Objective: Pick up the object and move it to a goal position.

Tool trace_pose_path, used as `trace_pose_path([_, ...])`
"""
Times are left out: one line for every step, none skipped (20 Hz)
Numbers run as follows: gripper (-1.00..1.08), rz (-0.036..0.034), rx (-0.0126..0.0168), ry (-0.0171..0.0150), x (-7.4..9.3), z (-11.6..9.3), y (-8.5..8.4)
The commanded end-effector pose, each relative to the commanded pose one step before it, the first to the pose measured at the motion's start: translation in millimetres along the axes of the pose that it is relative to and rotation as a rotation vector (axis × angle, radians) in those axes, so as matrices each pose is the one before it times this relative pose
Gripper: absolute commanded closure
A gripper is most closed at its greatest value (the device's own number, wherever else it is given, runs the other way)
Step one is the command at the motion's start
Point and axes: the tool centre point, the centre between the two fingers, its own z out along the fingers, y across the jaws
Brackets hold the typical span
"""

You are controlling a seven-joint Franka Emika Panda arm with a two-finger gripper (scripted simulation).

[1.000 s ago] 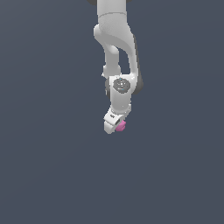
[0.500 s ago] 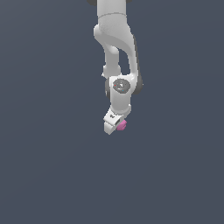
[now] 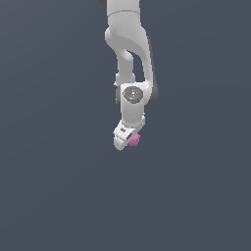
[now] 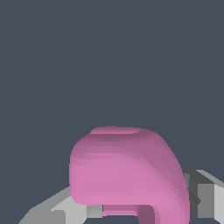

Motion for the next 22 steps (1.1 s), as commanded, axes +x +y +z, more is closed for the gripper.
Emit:
trace_pose_path([1.08, 0.00086, -0.00081, 0.00057, -4.37, -9.73, 9.47])
trace_pose_path([1.08, -0.00021, 0.00035, 0.00026, -2.07, -4.78, 4.57])
trace_pose_path([1.08, 0.00000, 0.00000, 0.00000, -2.34, -5.31, 5.07])
trace_pose_path([1.08, 0.00000, 0.00000, 0.00000, -2.53, -5.77, 5.51])
trace_pose_path([1.08, -0.00020, 0.00034, 0.00029, -2.65, -6.17, 5.90])
trace_pose_path([1.08, 0.00000, 0.00000, 0.00000, -2.88, -6.62, 6.33])
trace_pose_path([1.08, -0.00019, 0.00033, 0.00030, -2.95, -6.90, 6.62])
trace_pose_path([1.08, 0.00000, 0.00000, 0.00000, -3.12, -7.22, 6.92])
trace_pose_path([1.08, -0.00020, 0.00033, 0.00031, -3.14, -7.39, 7.11])
trace_pose_path([1.08, 0.00000, 0.00000, 0.00000, -3.26, -7.61, 7.33])
trace_pose_path([1.08, -0.00021, 0.00032, 0.00030, -3.24, -7.70, 7.45])
trace_pose_path([1.08, 0.00000, 0.00000, 0.00000, -3.34, -7.86, 7.61])
trace_pose_path([1.08, 0.00000, 0.00000, 0.00000, -3.35, -7.93, 7.71])
trace_pose_path([1.08, 0.00000, 0.00000, 0.00000, -3.36, -7.99, 7.80])
trace_pose_path([1.08, 0.00000, 0.00000, 0.00000, -3.36, -8.02, 7.87])
trace_pose_path([1.08, 0.00000, 0.00000, 0.00000, -3.35, -8.03, 7.93])
trace_pose_path([1.08, 0.00000, 0.00000, 0.00000, -3.26, -7.86, 7.82])
trace_pose_path([1.08, 0.00000, 0.00000, 0.00000, -3.02, -7.34, 7.35])
trace_pose_path([1.08, 0.00000, 0.00000, 0.00000, -2.79, -6.82, 6.87])
trace_pose_path([1.08, 0.00000, 0.00000, 0.00000, -2.56, -6.31, 6.40])
trace_pose_path([1.08, -0.00007, 0.00004, -0.00069, -2.17, -5.57, 5.92])
trace_pose_path([1.08, 0.00000, 0.00000, 0.00000, -2.13, -5.32, 5.49])
